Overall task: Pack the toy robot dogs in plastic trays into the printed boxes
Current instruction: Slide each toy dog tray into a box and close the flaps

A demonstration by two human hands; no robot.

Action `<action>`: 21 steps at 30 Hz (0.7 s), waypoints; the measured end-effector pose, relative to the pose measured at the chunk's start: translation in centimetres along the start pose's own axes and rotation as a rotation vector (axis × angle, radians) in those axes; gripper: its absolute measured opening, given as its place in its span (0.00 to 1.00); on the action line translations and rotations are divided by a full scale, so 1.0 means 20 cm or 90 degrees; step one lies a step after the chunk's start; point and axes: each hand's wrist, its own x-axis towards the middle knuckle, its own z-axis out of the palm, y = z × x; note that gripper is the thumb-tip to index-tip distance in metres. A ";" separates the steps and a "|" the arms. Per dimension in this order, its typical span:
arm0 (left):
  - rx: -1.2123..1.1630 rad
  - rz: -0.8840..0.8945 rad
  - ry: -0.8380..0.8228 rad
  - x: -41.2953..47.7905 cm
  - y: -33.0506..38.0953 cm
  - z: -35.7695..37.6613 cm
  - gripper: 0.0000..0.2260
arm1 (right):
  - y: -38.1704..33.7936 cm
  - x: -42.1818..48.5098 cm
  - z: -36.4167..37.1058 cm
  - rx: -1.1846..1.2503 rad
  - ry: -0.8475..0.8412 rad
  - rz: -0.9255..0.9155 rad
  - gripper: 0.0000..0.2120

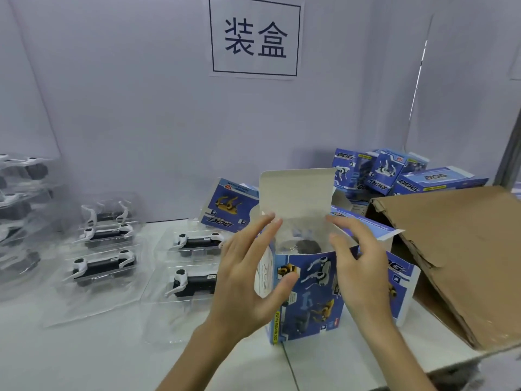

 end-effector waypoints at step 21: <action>-0.013 -0.046 -0.219 0.19 -0.04 -0.13 0.11 | 0.08 0.24 -0.05 0.407 -0.270 0.176 0.41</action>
